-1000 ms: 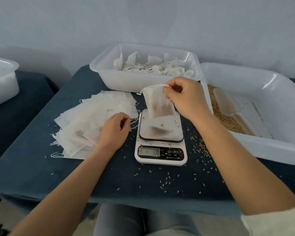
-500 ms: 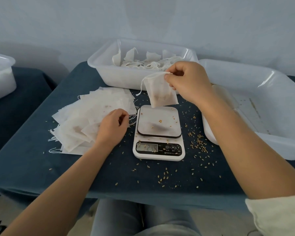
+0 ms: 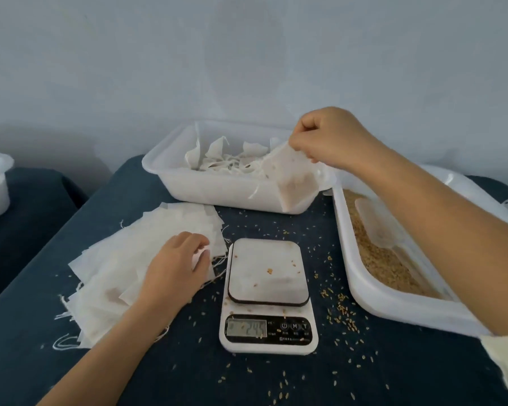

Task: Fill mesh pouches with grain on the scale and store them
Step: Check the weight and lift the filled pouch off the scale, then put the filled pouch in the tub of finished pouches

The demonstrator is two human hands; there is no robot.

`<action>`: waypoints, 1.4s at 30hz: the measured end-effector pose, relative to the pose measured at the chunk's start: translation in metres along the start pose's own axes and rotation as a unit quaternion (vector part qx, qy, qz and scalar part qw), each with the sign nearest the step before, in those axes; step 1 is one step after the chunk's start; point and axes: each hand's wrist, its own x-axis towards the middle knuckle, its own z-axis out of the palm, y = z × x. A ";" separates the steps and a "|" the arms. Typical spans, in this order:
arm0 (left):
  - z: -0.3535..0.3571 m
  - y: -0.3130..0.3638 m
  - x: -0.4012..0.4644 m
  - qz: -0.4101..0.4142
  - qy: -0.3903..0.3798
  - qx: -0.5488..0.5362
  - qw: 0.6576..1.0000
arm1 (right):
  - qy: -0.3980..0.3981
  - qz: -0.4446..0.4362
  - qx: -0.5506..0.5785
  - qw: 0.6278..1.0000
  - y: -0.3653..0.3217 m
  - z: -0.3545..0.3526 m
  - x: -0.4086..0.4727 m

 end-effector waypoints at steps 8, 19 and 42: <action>-0.024 -0.034 0.038 -0.094 -0.126 0.188 0.969 | 0.026 0.074 0.092 0.993 0.017 0.000 0.109; -0.029 -0.053 0.045 -0.141 -0.115 0.175 0.968 | -0.014 0.276 0.442 0.854 0.036 0.109 0.201; -0.077 -0.049 0.046 -0.088 0.049 0.071 0.992 | -0.194 -0.042 -0.012 0.980 -0.006 0.073 0.063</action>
